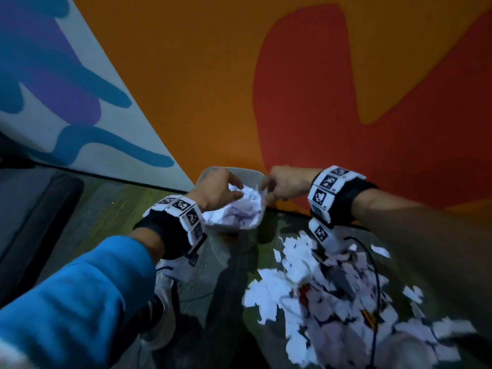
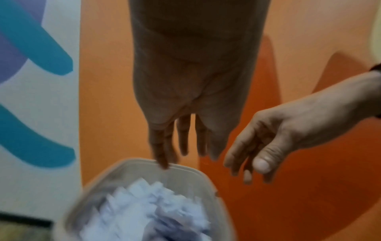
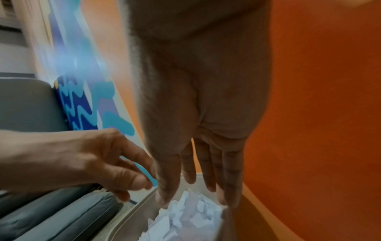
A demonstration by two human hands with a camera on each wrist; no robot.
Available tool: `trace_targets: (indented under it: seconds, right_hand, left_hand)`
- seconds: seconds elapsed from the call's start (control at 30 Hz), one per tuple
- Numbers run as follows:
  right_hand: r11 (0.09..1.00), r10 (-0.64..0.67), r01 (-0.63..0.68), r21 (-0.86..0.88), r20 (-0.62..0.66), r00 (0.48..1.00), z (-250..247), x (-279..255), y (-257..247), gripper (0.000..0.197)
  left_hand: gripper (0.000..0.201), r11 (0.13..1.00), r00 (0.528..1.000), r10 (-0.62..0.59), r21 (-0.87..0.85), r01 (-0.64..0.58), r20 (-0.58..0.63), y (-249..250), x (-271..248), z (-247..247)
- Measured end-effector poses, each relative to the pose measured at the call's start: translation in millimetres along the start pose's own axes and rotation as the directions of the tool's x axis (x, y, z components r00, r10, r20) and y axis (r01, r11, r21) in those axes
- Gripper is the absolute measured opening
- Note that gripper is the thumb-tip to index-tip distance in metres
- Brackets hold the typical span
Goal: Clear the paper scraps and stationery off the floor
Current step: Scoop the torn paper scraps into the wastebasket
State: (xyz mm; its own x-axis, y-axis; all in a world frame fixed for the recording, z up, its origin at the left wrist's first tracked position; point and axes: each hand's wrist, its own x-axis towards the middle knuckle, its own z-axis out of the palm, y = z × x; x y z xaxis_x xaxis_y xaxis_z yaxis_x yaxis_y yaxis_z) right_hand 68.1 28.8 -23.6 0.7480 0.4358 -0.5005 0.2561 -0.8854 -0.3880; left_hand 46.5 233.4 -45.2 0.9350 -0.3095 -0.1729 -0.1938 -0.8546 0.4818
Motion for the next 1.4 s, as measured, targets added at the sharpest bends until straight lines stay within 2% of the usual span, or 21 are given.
trace_targets:
  seconds: [0.07, 0.13, 0.23, 0.33, 0.4, 0.47, 0.53, 0.6, 0.7, 0.8, 0.9, 0.93, 0.97, 1.0, 1.03, 1.07, 1.13, 1.2, 1.23, 1.33, 1.4]
  right_hand:
    - [0.997, 0.036, -0.036, 0.073, 0.002, 0.999, 15, -28, 12, 0.045]
    - [0.988, 0.073, -0.076, 0.132, 0.023, 0.997, 39, -53, 30, 0.043]
    - [0.960, 0.146, -0.171, 0.221, 0.122, 0.982, 94, -88, 65, 0.041]
    - [0.898, 0.255, -0.323, 0.298, 0.247, 0.935, 159, -115, 111, 0.051]
    - [0.856, 0.327, -0.406, 0.322, 0.273, 0.905, 197, -133, 139, 0.049]
    - [0.787, 0.405, -0.489, 0.375, 0.284, 0.869, 227, -147, 162, 0.055]
    - [0.737, 0.461, -0.530, 0.420, 0.262, 0.848, 250, -153, 174, 0.062]
    - [0.730, 0.489, -0.523, 0.441, 0.197, 0.850, 269, -150, 184, 0.066]
    - [0.714, 0.500, -0.461, 0.527, 0.078, 0.863, 303, -130, 190, 0.079]
    - [0.752, 0.521, -0.463, 0.469, 0.007, 0.854, 338, -101, 183, 0.085]
    - [0.744, 0.596, -0.544, 0.388, -0.016, 0.803, 357, -80, 170, 0.094]
    - [0.742, 0.617, -0.557, 0.372, -0.055, 0.785, 357, -78, 164, 0.087]
    - [0.764, 0.618, -0.543, 0.348, -0.153, 0.771, 358, -77, 158, 0.070]
    - [0.802, 0.587, -0.504, 0.320, -0.264, 0.766, 358, -75, 152, 0.049]
    - [0.825, 0.557, -0.470, 0.315, -0.315, 0.768, 361, -72, 147, 0.032]
    - [0.850, 0.524, -0.448, 0.277, -0.363, 0.770, 367, -68, 148, 0.026]
    - [0.809, 0.559, -0.432, 0.399, -0.292, 0.776, 378, -63, 151, 0.034]
    - [0.786, 0.584, -0.418, 0.456, -0.326, 0.743, 389, -62, 159, 0.053]
    - [0.771, 0.591, -0.377, 0.514, -0.356, 0.724, 392, -64, 162, 0.053]
    - [0.682, 0.660, -0.326, 0.655, -0.360, 0.660, 387, -71, 165, 0.020]
    - [0.655, 0.689, -0.318, 0.685, -0.368, 0.624, 385, -79, 167, 0.010]
  left_hand:
    - [0.011, 0.987, 1.000, 0.024, -0.159, -0.024, 0.001, 25, -18, 21]
    - [0.013, 0.976, 0.995, 0.075, -0.211, -0.060, 0.066, 46, -32, 52]
    - [0.014, 0.974, 0.964, 0.125, -0.213, -0.075, 0.233, 72, -54, 106]
    - [0.015, 0.972, 0.918, 0.163, -0.217, -0.087, 0.363, 90, -74, 160]
    - [0.014, 0.977, 0.880, 0.159, -0.202, -0.074, 0.447, 93, -81, 195]
    - [0.014, 0.989, 0.864, 0.093, -0.147, -0.023, 0.494, 88, -81, 231]
    - [0.036, 0.995, 0.859, 0.003, -0.091, 0.051, 0.511, 76, -79, 254]
    - [0.062, 0.988, 0.861, -0.096, -0.056, 0.143, 0.500, 61, -71, 273]
    - [0.114, 0.960, 0.856, -0.245, -0.013, 0.281, 0.456, 32, -58, 300]
    - [0.140, 0.941, 0.860, -0.321, 0.029, 0.338, 0.397, -8, -46, 331]
    - [0.128, 0.921, 0.862, -0.376, 0.030, 0.389, 0.340, -13, -44, 342]
    - [0.125, 0.918, 0.859, -0.382, 0.032, 0.396, 0.340, -12, -45, 347]
    - [0.125, 0.916, 0.853, -0.384, 0.032, 0.399, 0.353, -12, -45, 352]
    - [0.126, 0.913, 0.845, -0.390, 0.037, 0.405, 0.367, -13, -44, 359]
    - [0.125, 0.909, 0.842, -0.400, 0.042, 0.414, 0.363, -12, -44, 365]
    - [0.121, 0.905, 0.845, -0.415, 0.058, 0.421, 0.337, -12, -44, 371]
    - [0.103, 0.900, 0.861, -0.436, 0.124, 0.418, 0.262, -11, -44, 378]
    - [0.081, 0.901, 0.879, -0.432, 0.139, 0.411, 0.200, -13, -45, 379]
    - [0.072, 0.910, 0.893, -0.414, 0.122, 0.397, 0.180, -17, -46, 379]
    - [0.046, 0.951, 0.948, -0.303, -0.038, 0.308, 0.098, -30, -46, 373]
    - [0.038, 0.948, 0.962, -0.266, -0.166, 0.272, 0.059, -35, -49, 369]
